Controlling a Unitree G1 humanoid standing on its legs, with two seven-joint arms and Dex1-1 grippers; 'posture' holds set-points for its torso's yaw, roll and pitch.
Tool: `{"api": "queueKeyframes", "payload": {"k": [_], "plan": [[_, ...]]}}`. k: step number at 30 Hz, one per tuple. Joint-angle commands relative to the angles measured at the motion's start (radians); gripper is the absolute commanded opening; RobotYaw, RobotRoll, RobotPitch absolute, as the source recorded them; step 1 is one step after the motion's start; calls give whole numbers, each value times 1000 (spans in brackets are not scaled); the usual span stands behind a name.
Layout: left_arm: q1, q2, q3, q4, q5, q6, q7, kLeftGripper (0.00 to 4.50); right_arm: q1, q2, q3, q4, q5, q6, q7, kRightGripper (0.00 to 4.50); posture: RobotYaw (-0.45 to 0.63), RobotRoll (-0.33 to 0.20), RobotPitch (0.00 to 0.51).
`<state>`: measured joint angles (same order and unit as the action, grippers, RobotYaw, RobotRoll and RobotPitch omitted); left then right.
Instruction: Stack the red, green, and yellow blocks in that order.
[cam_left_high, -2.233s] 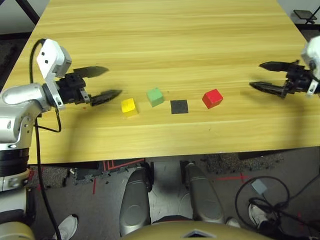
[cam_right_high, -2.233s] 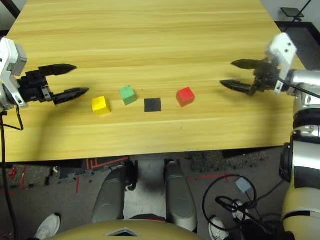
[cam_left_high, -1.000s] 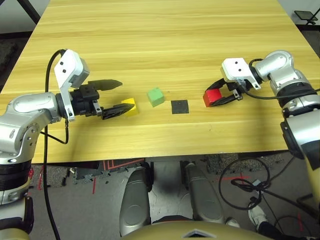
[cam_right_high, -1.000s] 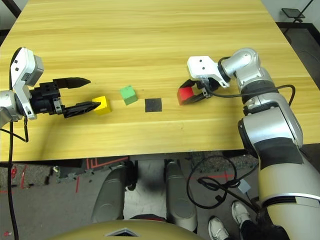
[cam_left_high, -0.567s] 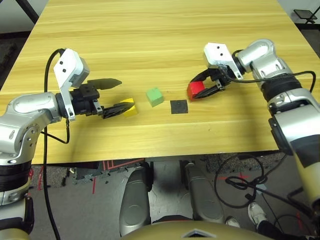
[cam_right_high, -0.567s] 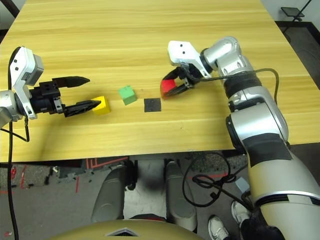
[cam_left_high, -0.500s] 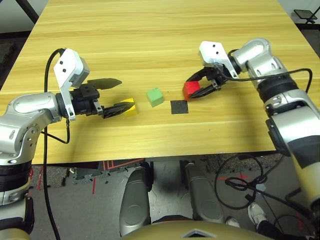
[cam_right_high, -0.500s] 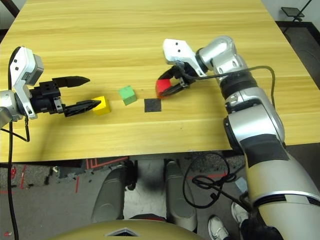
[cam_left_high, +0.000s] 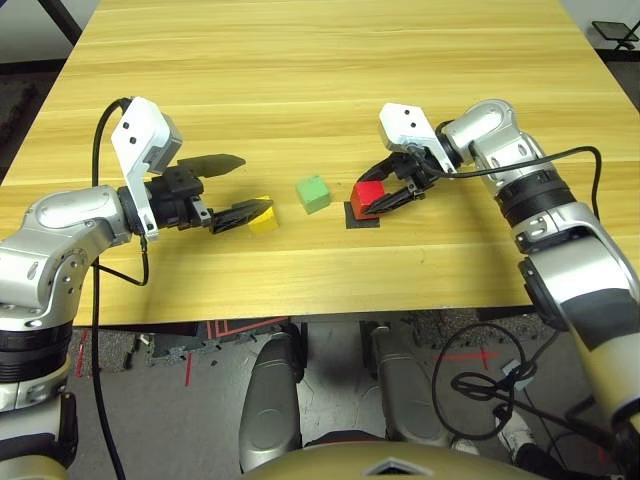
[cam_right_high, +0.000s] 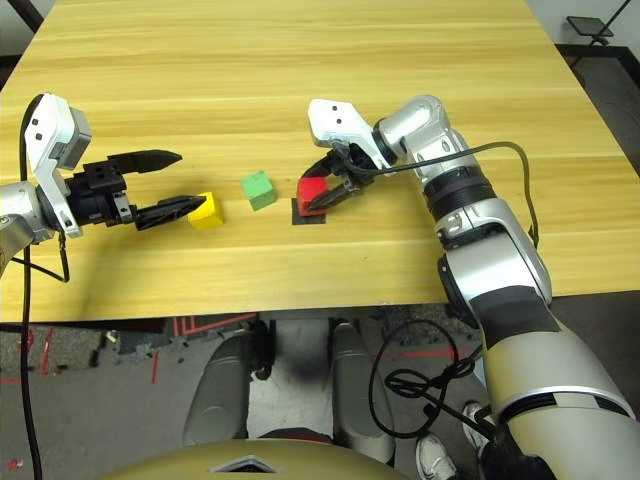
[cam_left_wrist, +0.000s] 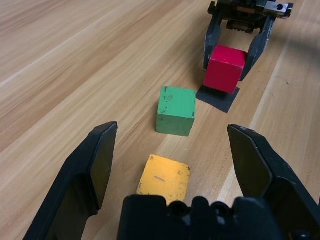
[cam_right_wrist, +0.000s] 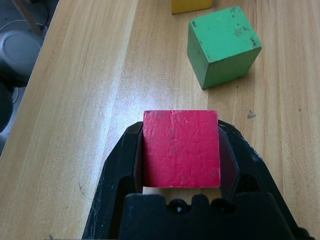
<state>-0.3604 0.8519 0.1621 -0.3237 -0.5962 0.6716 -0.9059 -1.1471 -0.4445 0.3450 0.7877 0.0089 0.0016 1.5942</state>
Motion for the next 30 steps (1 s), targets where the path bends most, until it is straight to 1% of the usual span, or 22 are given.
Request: {"api": "queueKeyframes", "payload": {"k": [1, 12, 18, 24, 26, 28, 29, 30], "plan": [[19, 0, 2, -31, -10, 15, 9, 4500, 18, 7, 4, 15, -20, -26, -4, 2054, 417, -81, 269], [9, 0, -2, -55, -23, 42, 32, 4500, 33, 24, 3, 10, -28, -30, -6, 2054, 423, -74, 287], [-11, -5, -12, -62, -30, 56, 45, 4500, 36, 37, -2, 15, -28, -39, -16, 2054, 424, -74, 289], [-25, -10, -22, -67, -35, 63, 58, 4500, 44, 27, 6, 5, -34, -40, -2, 2054, 420, -77, 289], [-34, -13, -28, -68, -36, 70, 67, 4500, 47, 25, 6, -2, -31, -39, 5, 2831, 417, -77, 286], [-45, -17, -37, -73, -40, 93, 82, 4500, 51, 25, 1, -8, -15, -41, 17, 3321, 410, -74, 283], [-53, -25, -44, -81, -49, 120, 101, 4500, 52, 24, 0, -11, 10, -43, 19, 3735, 408, -73, 282], [-63, -35, -50, -91, -60, 144, 119, 4500, 51, 18, 6, -13, 37, -50, 20, 4016, 405, -72, 282]]}}
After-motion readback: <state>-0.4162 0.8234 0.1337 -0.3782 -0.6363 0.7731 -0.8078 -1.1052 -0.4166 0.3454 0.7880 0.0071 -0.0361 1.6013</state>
